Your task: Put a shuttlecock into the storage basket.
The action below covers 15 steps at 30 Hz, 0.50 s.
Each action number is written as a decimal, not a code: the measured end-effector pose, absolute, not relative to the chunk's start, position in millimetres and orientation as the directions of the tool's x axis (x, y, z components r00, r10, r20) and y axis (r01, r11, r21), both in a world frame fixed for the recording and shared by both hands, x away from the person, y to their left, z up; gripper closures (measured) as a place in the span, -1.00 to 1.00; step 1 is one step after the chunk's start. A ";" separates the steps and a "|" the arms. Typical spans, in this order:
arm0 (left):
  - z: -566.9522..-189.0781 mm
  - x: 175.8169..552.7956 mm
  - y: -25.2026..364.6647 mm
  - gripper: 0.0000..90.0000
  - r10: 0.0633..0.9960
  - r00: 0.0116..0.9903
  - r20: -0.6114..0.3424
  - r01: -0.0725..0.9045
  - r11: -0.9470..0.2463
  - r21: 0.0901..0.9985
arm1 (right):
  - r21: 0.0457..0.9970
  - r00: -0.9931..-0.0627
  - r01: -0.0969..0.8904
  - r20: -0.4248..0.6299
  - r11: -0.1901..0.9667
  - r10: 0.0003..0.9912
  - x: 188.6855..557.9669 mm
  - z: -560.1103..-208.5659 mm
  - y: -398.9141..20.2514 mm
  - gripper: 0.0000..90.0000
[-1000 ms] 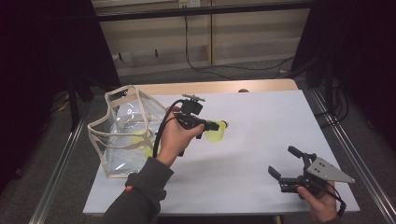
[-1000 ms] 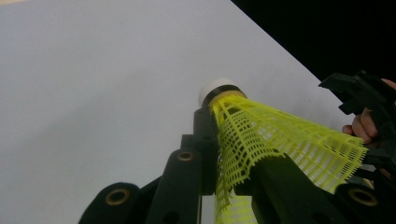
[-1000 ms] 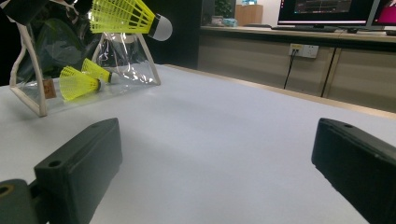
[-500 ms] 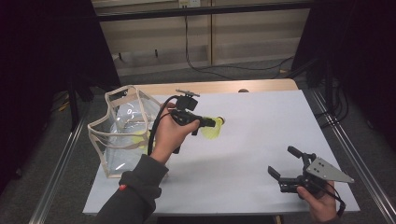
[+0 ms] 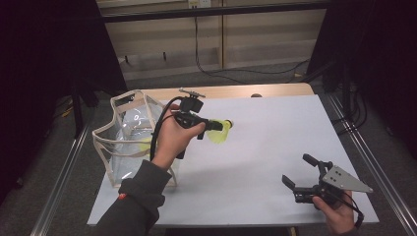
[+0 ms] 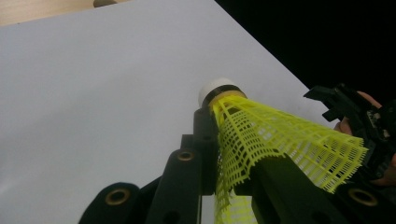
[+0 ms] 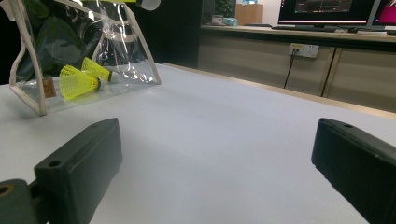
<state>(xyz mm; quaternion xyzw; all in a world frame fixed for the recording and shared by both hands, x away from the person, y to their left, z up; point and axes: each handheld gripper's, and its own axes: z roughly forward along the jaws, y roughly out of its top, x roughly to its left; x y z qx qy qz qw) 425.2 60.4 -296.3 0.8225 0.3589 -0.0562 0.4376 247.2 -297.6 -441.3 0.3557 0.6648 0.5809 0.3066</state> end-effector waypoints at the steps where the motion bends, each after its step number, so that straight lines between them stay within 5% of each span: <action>1: -295.3 425.5 61.0 0.87 0.541 0.737 -0.404 0.638 -0.361 0.680 | 0.990 -0.558 0.118 0.007 0.072 0.830 247.1 -441.3 -297.7 -0.96; 15: -282.2 427.0 68.0 0.87 0.550 0.737 -0.394 0.637 -0.368 0.678 | 0.991 -0.557 0.116 0.005 0.072 0.831 246.9 -441.1 -297.8 -0.96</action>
